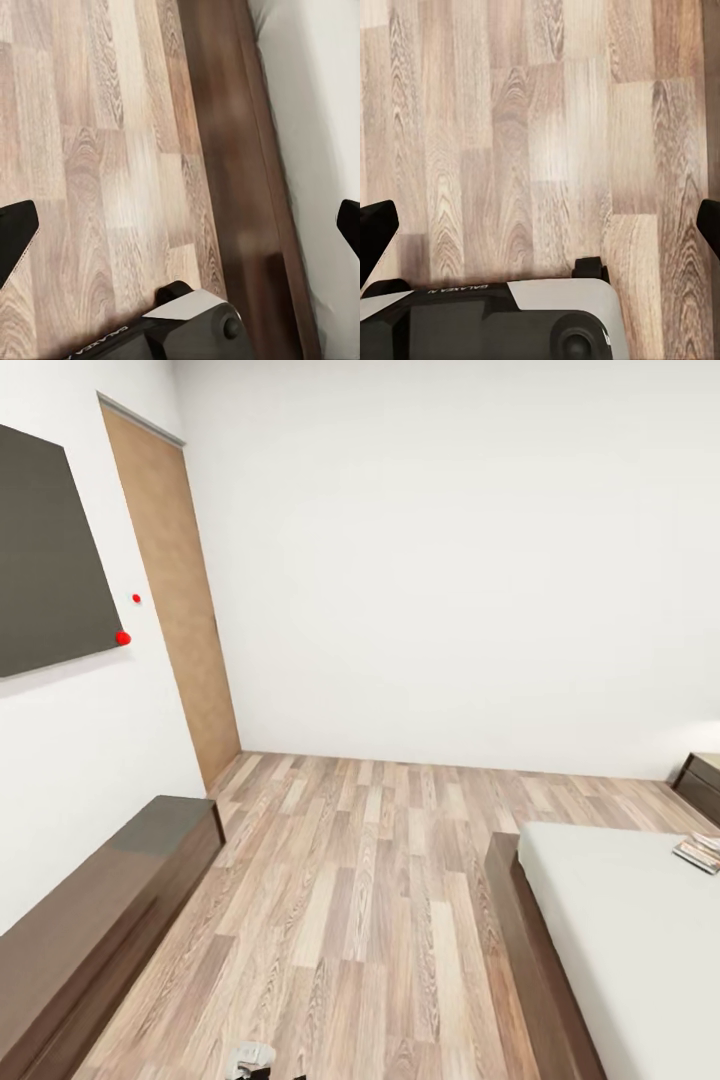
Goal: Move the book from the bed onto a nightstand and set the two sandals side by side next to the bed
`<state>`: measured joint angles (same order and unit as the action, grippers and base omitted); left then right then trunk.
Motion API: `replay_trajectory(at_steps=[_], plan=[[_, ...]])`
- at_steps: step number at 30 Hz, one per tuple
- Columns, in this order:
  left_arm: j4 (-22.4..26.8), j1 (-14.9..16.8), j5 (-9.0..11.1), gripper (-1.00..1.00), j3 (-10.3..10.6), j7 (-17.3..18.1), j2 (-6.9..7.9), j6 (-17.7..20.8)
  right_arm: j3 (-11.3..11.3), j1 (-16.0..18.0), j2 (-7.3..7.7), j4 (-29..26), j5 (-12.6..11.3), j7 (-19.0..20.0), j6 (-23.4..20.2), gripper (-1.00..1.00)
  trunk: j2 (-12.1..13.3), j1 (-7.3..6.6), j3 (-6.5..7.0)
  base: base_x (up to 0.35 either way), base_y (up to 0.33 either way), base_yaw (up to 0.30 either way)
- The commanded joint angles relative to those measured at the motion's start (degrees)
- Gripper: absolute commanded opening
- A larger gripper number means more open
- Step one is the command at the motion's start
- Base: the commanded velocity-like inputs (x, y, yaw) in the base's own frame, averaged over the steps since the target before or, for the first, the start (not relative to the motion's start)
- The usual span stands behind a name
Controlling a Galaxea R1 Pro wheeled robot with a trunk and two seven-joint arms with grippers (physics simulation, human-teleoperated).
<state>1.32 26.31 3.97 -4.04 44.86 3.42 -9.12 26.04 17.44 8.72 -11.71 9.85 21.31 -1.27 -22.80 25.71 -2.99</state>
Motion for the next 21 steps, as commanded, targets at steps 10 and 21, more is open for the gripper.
replay_trajectory(at_steps=[10, 21], plan=[[-0.09, 0.06, -0.10, 1.00, -0.36, 0.23, 0.01, -0.10, 0.48, 0.03, -0.02, -0.06, 0.60, 0.31, -0.13, 1.00, -0.12, 0.07, -0.13, 0.334, 0.000, 0.000], [-0.09, 0.06, -0.10, 1.00, -0.36, 0.17, 0.01, -0.10, 0.48, 0.05, -0.02, -0.06, 0.53, 0.64, -0.13, 1.00, -0.12, 0.07, -0.02, 0.329, 0.000, -0.056]])
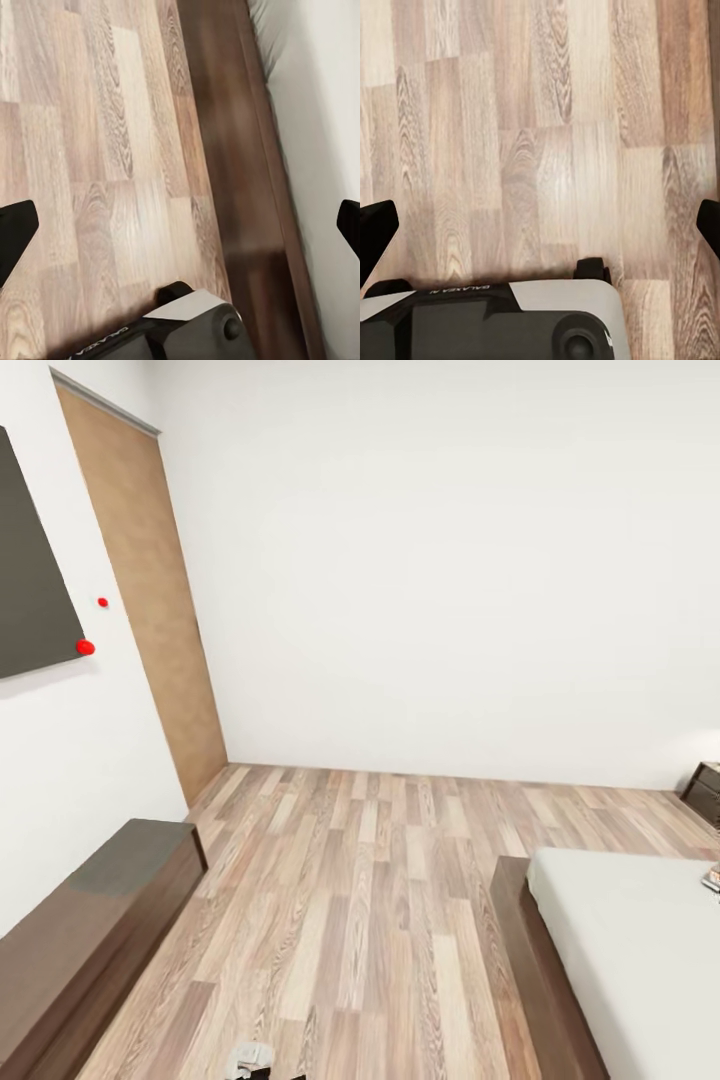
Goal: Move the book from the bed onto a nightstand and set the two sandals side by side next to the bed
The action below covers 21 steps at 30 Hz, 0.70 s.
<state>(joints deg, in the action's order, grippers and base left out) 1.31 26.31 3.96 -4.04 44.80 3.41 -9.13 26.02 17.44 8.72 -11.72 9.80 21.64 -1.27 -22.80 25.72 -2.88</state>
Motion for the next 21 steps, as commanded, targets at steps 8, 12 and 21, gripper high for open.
replay_trajectory(at_steps=[8, 12, 21], plan=[[-0.08, 0.05, -0.01, 1.00, -0.37, 0.20, 0.01, -0.10, 0.51, 0.05, -0.02, -0.04, 0.57, 0.33, -0.13, 1.00, -0.12, 0.07, 0.16, 0.277, 0.000, -0.128], [-0.08, 0.05, -0.01, 1.00, -0.42, 0.20, 0.07, -0.10, 0.52, 0.05, -0.02, -0.02, 0.60, 0.33, -0.13, 1.00, -0.12, 0.07, 0.18, 0.262, 0.000, -0.013], [0.00, 0.05, -0.03, 1.00, -0.38, 0.19, -0.07, -0.10, 0.47, 0.05, -0.08, 0.86, 0.76, 0.09, -0.10, 1.00, -0.12, 0.07, 0.19, 0.280, 0.000, -0.001]])
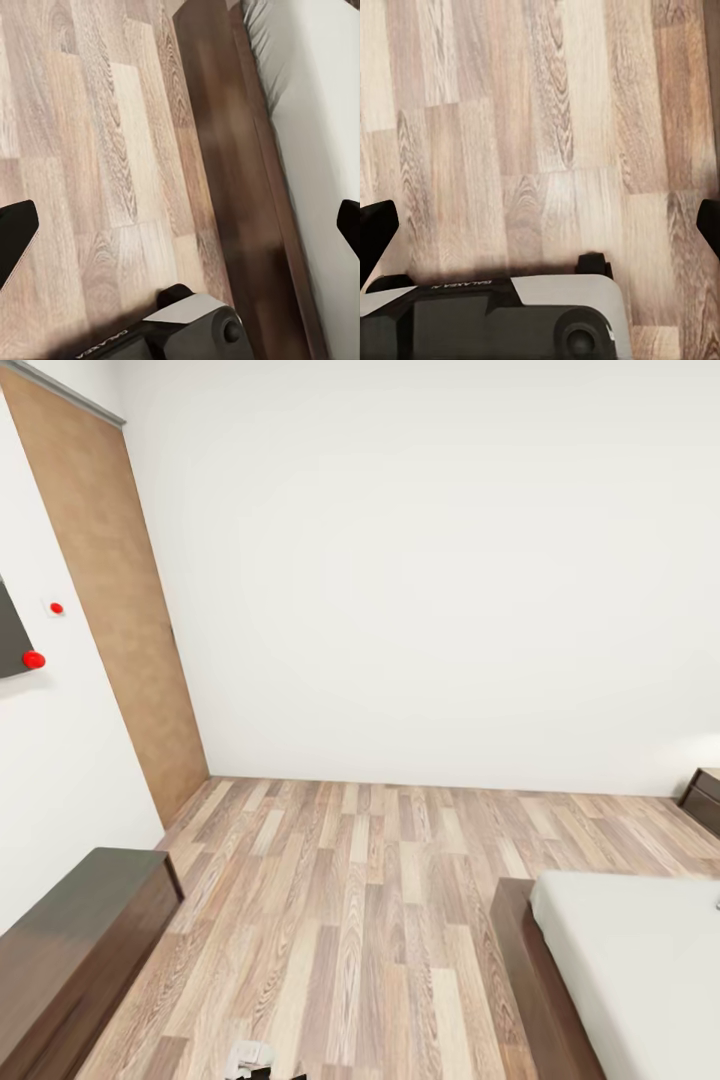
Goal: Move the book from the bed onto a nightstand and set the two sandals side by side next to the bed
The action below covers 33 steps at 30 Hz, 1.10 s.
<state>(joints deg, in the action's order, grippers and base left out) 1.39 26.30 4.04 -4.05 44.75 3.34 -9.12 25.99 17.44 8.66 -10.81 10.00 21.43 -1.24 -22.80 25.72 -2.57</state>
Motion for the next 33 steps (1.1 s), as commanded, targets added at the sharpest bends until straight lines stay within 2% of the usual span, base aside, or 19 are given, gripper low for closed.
replay_trajectory(at_steps=[1, 6, 14, 16, 19, 23, 33], plan=[[-0.08, 0.06, -0.10, 1.00, -0.39, 0.24, 0.00, -0.11, 0.50, 0.05, -0.02, 0.52, 0.53, 0.26, -0.11, 1.00, -0.12, 0.07, -0.13, 0.321, 0.000, 0.000], [-0.01, 0.06, -0.09, 1.00, -0.56, 0.08, 0.00, -0.10, 0.48, 0.05, 0.01, 2.85, 0.39, 0.20, -0.08, 1.00, -0.12, 0.07, -0.13, 0.327, 0.000, 0.000], [0.17, 0.06, -0.56, 1.00, -0.10, -0.91, -0.05, -0.17, 0.51, 0.05, -0.03, 3.15, 0.46, 0.20, -0.11, 1.00, -0.12, 0.07, -0.13, 0.331, 0.000, 0.000], [0.47, 0.06, -0.74, 1.00, 0.48, -2.62, -0.07, -0.14, 0.50, 0.05, -0.03, 3.15, 0.48, 0.20, -0.09, 1.00, -0.12, 0.07, -0.13, 0.333, 0.000, 0.000], [1.59, 0.06, -2.47, 1.00, 2.62, -5.38, -0.15, -0.06, 0.50, 0.05, -0.02, 3.16, 0.53, 0.20, -0.08, 1.00, -0.12, 0.07, -0.13, 0.334, 0.000, 0.000], [1.49, 0.06, -3.65, 1.00, 3.83, -9.05, -0.19, -0.56, 0.51, 0.05, 0.01, 3.16, 0.49, 0.20, -0.08, 1.00, -0.12, 0.07, -0.13, 0.334, 0.000, 0.000], [0.55, -0.02, -4.03, 1.00, 4.20, -10.21, -0.36, -0.72, 0.50, 0.05, 0.02, 3.16, 0.46, 0.20, -0.08, 1.00, -0.12, 0.07, -0.13, 0.332, 0.000, 0.000]])
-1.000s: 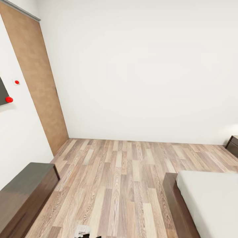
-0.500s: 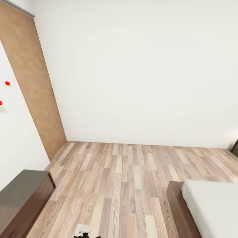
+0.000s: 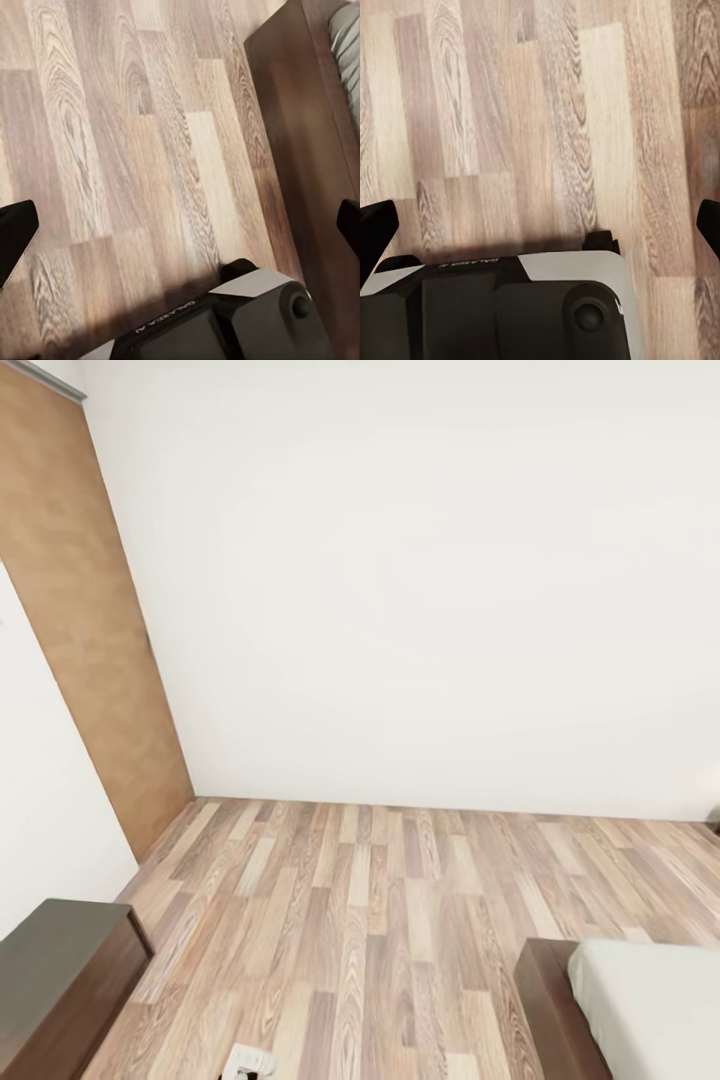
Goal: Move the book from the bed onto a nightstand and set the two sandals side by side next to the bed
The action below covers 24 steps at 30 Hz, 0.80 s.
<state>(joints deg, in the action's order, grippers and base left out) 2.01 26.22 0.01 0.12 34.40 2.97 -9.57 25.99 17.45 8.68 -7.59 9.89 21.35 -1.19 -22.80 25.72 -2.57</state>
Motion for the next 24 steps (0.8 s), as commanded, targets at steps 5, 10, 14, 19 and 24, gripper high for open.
replay_trajectory(at_steps=[5, 10, 14, 19, 24], plan=[[-0.07, 0.06, -0.32, 1.00, 0.05, 0.14, -0.12, -0.27, 0.53, 0.04, -0.04, -0.01, 0.57, 0.27, -0.13, 1.00, -0.12, 0.07, -0.13, 0.329, 0.000, 0.000], [-0.07, 0.06, -0.36, 1.00, 0.05, 0.09, -0.31, -0.27, 0.55, 0.04, -0.03, 0.02, 0.57, 0.27, -0.13, 1.00, -0.12, 0.07, -0.13, 0.329, 0.000, 0.000], [-0.07, 0.06, -0.36, 1.00, 0.05, 0.07, -0.41, -0.27, 0.52, 0.04, 0.02, 0.01, 0.50, 0.27, -0.13, 1.00, -0.12, 0.07, -0.13, 0.327, 0.000, 0.000], [-0.15, 0.06, -0.29, 1.00, 0.05, 0.07, -0.42, -0.19, 0.54, 0.04, 0.01, 0.02, 0.56, 0.27, -0.13, 1.00, -0.12, 0.07, -0.13, 0.326, 0.000, 0.000], [-0.16, 0.06, -0.28, 1.00, 0.05, 0.13, -0.42, -0.18, 0.55, 0.04, 0.00, -0.01, 0.51, 0.27, -0.14, 1.00, -0.12, 0.07, -0.13, 0.326, 0.000, 0.000]])
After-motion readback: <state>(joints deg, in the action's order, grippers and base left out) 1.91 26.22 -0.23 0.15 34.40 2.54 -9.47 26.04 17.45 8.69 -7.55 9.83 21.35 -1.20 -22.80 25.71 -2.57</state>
